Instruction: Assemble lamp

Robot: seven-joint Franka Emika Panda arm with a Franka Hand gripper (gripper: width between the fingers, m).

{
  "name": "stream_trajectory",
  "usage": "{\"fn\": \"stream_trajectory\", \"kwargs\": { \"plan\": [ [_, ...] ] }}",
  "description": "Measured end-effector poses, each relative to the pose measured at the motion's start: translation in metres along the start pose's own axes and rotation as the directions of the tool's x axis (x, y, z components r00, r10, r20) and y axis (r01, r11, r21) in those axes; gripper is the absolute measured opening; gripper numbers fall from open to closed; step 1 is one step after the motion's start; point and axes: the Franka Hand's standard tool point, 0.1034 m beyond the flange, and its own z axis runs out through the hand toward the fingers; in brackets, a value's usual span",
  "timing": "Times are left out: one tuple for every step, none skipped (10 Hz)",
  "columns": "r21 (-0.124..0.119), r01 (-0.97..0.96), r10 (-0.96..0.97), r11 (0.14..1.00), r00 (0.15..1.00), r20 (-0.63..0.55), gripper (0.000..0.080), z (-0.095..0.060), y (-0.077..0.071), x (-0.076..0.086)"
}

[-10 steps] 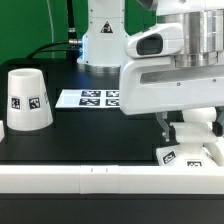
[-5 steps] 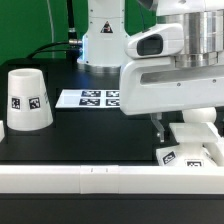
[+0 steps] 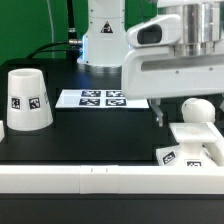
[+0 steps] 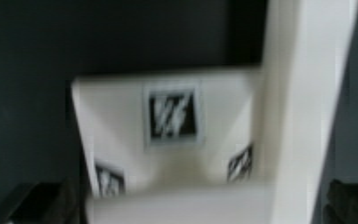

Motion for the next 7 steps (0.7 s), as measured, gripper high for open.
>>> {"fn": "stream_trajectory", "kwargs": {
  "plan": [
    [0.004,-0.048,0.048,0.999,0.999,0.015,0.0698,-0.002,-0.004,-0.016],
    [0.001,-0.081,0.081,0.997,0.996,0.035,0.0698,-0.002,-0.011,-0.034],
    [0.008,-0.108,0.107,0.994,0.993,0.048,0.0698,0.000,-0.017,-0.042],
    [0.010,-0.108,0.108,0.994,0.993,0.050,0.0698,0.000,-0.017,-0.043],
    [0.008,-0.106,0.105,0.994,0.993,0.056,0.0698,0.001,-0.017,-0.044],
    [0.003,-0.103,0.102,0.995,0.992,0.078,0.0698,0.001,-0.015,-0.045],
    [0.003,-0.103,0.102,0.995,0.992,0.078,0.0698,0.001,-0.016,-0.045]
  ]
}}
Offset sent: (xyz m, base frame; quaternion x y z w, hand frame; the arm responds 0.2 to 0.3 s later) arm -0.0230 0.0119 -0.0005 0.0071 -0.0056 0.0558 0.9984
